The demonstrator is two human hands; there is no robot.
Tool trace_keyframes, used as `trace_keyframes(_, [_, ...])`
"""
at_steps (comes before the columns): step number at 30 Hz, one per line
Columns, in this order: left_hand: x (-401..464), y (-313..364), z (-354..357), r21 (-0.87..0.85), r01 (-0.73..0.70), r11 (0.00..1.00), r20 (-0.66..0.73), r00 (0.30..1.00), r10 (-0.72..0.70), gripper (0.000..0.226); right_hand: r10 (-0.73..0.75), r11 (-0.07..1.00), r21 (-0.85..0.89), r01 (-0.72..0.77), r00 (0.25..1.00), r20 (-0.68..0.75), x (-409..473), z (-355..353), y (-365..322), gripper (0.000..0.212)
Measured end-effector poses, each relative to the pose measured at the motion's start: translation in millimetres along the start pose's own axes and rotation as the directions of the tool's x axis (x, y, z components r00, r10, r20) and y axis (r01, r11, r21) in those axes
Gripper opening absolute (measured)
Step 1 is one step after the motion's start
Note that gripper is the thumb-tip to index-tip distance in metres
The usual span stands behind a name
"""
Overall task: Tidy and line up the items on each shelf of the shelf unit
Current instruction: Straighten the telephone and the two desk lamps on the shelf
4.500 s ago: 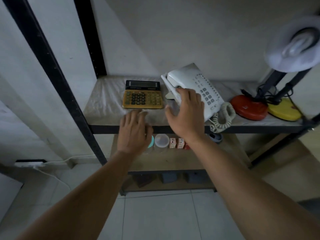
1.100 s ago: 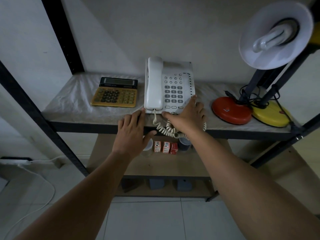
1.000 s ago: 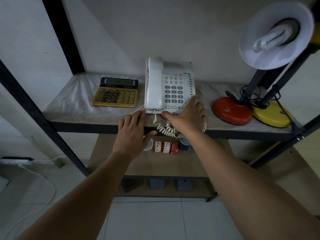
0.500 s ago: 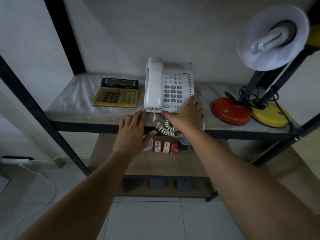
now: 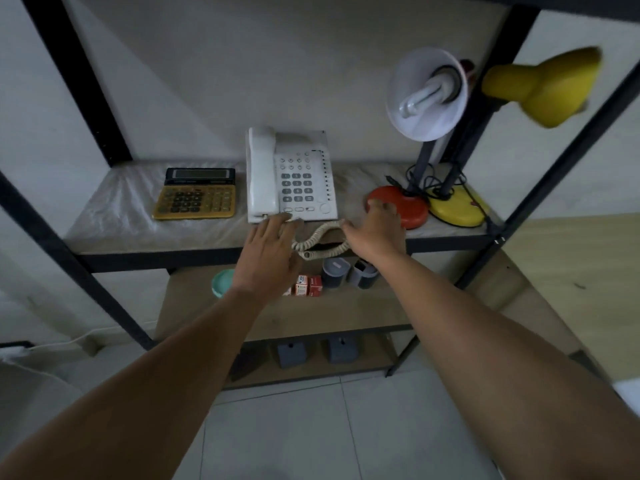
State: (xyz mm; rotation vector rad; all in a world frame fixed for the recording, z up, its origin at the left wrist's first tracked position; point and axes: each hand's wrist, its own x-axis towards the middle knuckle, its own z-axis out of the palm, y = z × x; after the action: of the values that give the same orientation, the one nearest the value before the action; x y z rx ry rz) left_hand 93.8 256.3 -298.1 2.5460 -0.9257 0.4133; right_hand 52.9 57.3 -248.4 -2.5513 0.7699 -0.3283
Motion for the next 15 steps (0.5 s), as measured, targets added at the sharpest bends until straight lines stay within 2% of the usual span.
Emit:
trace_keyframes(4, [16.5, 49.4, 21.8, -0.051, -0.116, 0.992, 0.051, 0.992, 0.119, 0.051, 0.041, 0.999, 0.006, -0.041, 0.999, -0.033, 6.8, -24.7, 41.4, 0.068])
trace_keyframes(10, [51.0, 116.2, 84.6, -0.092, -0.160, 0.983, 0.115, 0.979, 0.170, 0.056, 0.011, 1.000, -0.013, -0.012, 0.996, -0.092, 51.5, -40.7, 94.9, 0.066])
trace_keyframes(15, [72.7, 137.2, 127.3, -0.002, -0.044, 0.999, 0.077, 0.996, 0.044, 0.064, 0.010, 1.000, -0.016, -0.012, 0.994, -0.105, 79.0, -29.1, 114.9, 0.092])
